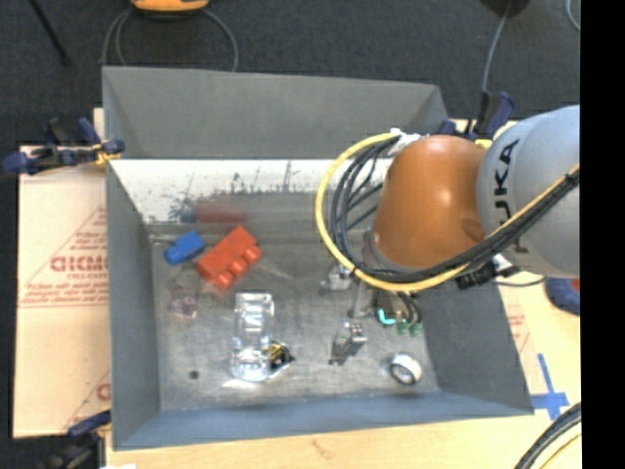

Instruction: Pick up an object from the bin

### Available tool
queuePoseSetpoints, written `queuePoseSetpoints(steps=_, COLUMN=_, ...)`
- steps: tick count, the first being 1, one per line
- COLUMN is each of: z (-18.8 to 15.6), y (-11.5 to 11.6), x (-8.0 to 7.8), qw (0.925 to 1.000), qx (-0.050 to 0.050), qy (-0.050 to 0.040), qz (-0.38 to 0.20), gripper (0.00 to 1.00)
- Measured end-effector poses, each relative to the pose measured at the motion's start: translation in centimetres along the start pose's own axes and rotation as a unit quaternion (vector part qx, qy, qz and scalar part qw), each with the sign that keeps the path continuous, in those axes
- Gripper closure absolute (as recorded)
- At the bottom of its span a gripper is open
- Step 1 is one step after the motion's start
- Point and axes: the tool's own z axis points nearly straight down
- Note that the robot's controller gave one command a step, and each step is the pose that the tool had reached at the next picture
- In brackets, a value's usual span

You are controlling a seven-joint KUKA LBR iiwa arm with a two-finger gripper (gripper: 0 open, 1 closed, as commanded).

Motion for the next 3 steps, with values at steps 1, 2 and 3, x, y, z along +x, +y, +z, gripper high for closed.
queuePoseSetpoints(steps=1, z=11.2, y=4.8, x=-3.1, qw=0.9997, qx=0.0, qy=-0.0047, qz=-0.025, gripper=0.0)
queuePoseSetpoints(steps=2, z=9.6, y=10.3, x=-2.5, qw=0.9984, qx=0.0, qy=-0.0047, qz=-0.055, gripper=0.0)
queuePoseSetpoints(steps=3, z=11.4, y=11.0, x=-1.6, qw=0.9973, qx=0.001, qy=-0.0094, qz=-0.073, gripper=0.0)
